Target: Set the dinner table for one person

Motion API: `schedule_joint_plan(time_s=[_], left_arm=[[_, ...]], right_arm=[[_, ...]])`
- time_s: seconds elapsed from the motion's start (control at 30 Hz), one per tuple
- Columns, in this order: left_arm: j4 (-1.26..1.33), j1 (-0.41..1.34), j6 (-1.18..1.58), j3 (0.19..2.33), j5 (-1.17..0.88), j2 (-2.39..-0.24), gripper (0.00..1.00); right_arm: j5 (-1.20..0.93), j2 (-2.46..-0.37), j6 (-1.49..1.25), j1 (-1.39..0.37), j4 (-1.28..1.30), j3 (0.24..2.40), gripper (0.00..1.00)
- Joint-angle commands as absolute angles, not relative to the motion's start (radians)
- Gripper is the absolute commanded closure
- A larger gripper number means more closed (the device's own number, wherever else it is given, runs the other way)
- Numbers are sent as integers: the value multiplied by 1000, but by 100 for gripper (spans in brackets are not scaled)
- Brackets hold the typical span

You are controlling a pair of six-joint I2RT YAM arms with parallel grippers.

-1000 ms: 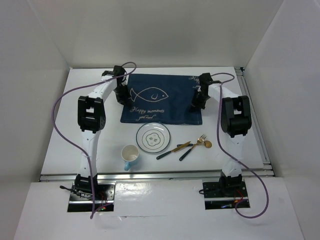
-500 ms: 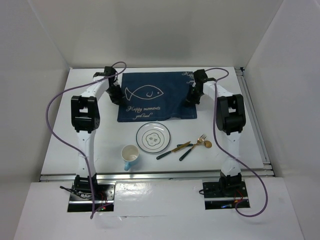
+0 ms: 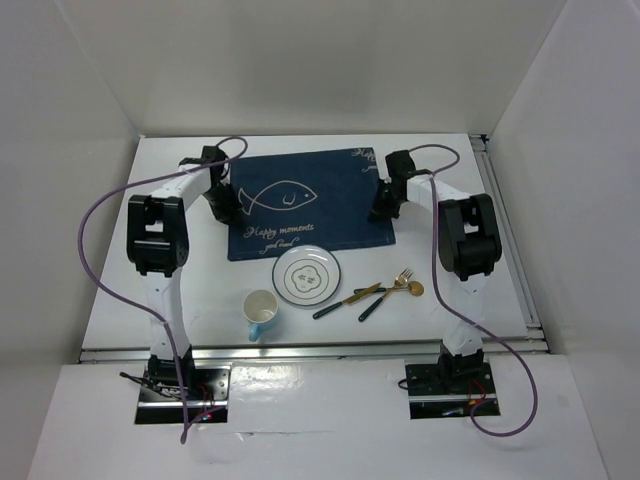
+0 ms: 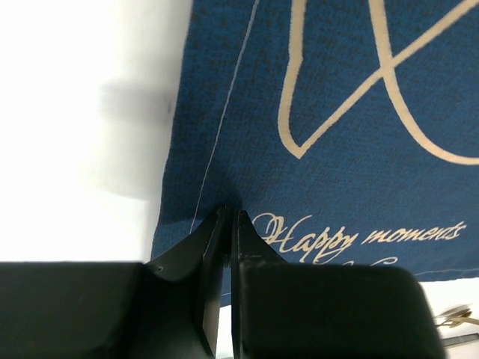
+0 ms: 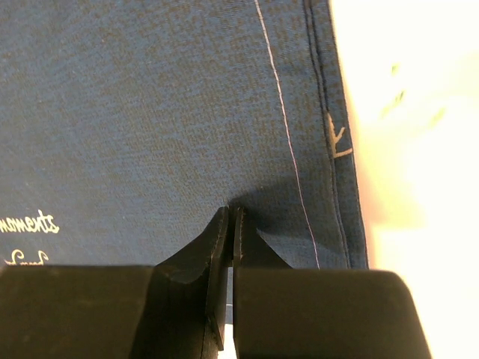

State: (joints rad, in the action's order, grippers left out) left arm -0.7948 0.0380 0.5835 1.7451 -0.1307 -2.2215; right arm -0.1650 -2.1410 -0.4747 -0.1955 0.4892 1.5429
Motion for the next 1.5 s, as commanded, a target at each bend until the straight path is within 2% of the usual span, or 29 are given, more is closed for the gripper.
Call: schedule_joint_plan(time_s=[0.0,0.23,0.6,0.97,1.03,1.07,1.13,1.17,1.2,1.27,1.37,1.4,1.47], left_arm=[[-870,28,549,1641,14,-2269,96],[-851,28,540,1565,23,-2214,96],[-798,28,540,1431,14,-2126,96],[-819,46,540,1431,34,-2073,96],[-847,46,540,1474,52,-2062,91],[-857,46,540,1488,52,-2062,88],[-877,46,549,1526,52,-2033,76],[-877,46,549,1537,52,-2004,64],[-887,46,549,1549,52,-1987,58],[-899,46,539,1583,42,-1938,48],[-925,55,529,1629,32,-1898,38],[-942,55,529,1643,32,-1876,34],[-954,66,520,1663,14,-1858,34]], right_arm=[[-74,-2152,-457,-219,609,1363,100],[-52,-2060,-503,-230,574,1189,100],[1,-1960,-522,-239,555,1042,100],[2,-1901,-512,-239,586,1097,100],[2,-1867,-503,-239,618,1144,99],[2,-1853,-503,-239,629,1163,92],[2,-1813,-503,-239,666,1225,80],[-8,-1798,-494,-239,676,1244,72],[-17,-1766,-494,-239,686,1261,52],[-69,-1732,-482,-249,686,1284,38],[-182,-1661,-456,-282,641,1256,24],[-214,-1631,-456,-307,626,1240,24],[-309,-1609,-443,-333,575,1175,23]])
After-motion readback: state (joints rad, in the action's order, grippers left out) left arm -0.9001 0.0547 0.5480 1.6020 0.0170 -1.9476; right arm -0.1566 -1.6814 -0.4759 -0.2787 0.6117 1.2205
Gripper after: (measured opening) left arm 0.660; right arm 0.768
